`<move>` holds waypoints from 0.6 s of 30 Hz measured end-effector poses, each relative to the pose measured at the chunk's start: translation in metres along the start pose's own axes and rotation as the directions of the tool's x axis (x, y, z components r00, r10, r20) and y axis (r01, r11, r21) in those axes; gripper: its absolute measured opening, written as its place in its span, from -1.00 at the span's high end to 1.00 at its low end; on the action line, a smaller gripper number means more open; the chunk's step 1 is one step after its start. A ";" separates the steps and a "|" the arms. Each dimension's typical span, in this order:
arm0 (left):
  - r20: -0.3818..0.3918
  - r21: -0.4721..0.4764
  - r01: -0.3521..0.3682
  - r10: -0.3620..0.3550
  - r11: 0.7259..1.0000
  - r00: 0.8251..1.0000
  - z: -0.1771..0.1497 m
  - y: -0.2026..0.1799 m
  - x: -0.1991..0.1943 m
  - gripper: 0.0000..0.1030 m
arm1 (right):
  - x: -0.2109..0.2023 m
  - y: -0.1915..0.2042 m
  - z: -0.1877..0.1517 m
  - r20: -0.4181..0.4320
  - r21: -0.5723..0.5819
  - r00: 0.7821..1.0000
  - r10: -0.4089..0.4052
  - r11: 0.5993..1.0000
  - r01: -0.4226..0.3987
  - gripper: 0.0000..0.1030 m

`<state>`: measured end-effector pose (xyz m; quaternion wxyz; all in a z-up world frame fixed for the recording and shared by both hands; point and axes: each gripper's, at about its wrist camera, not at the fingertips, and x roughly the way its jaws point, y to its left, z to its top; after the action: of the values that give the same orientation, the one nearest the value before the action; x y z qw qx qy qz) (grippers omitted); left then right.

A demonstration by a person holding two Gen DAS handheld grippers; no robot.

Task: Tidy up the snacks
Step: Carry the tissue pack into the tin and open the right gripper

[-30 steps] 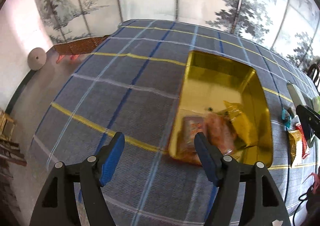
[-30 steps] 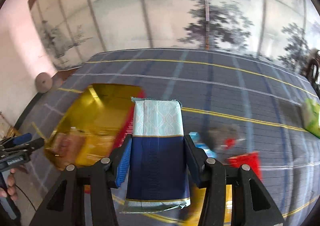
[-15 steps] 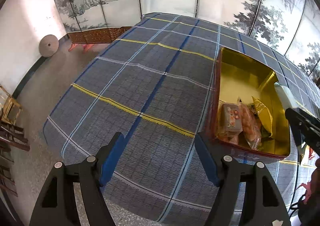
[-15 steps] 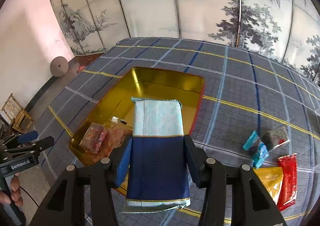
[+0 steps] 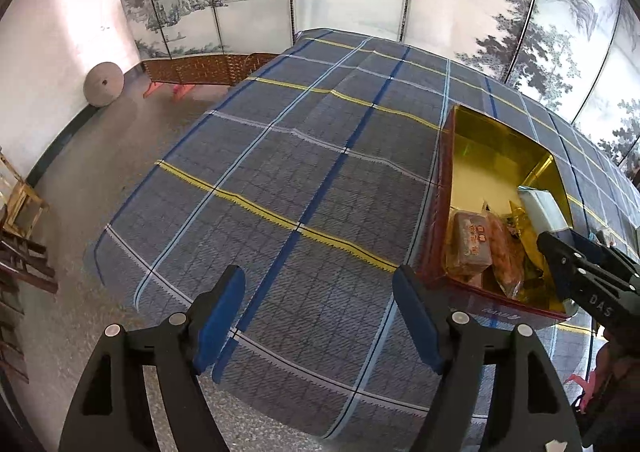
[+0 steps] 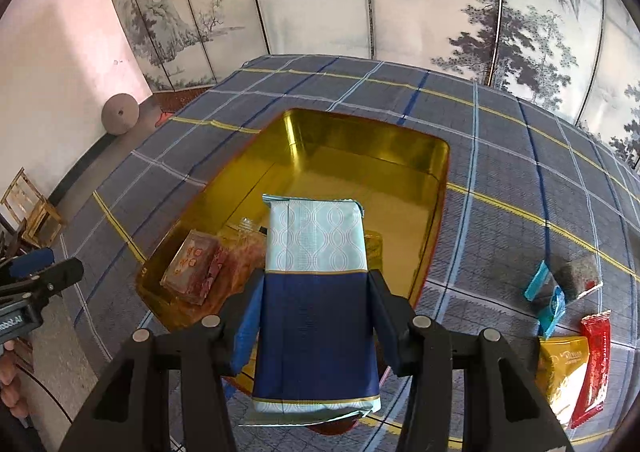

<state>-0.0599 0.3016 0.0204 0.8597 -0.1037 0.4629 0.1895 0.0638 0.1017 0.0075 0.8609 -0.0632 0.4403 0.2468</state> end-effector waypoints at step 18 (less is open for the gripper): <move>-0.035 -0.016 0.011 -0.012 1.000 0.999 -0.006 0.003 0.010 -0.43 | 0.015 0.016 -0.002 -0.020 -0.043 1.000 -0.019 0.999 0.018 0.00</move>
<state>-0.0607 0.3046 0.0094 0.8518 -0.1165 0.4756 0.1864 0.0625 0.1208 -0.0038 0.8570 -0.0884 0.4431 0.2477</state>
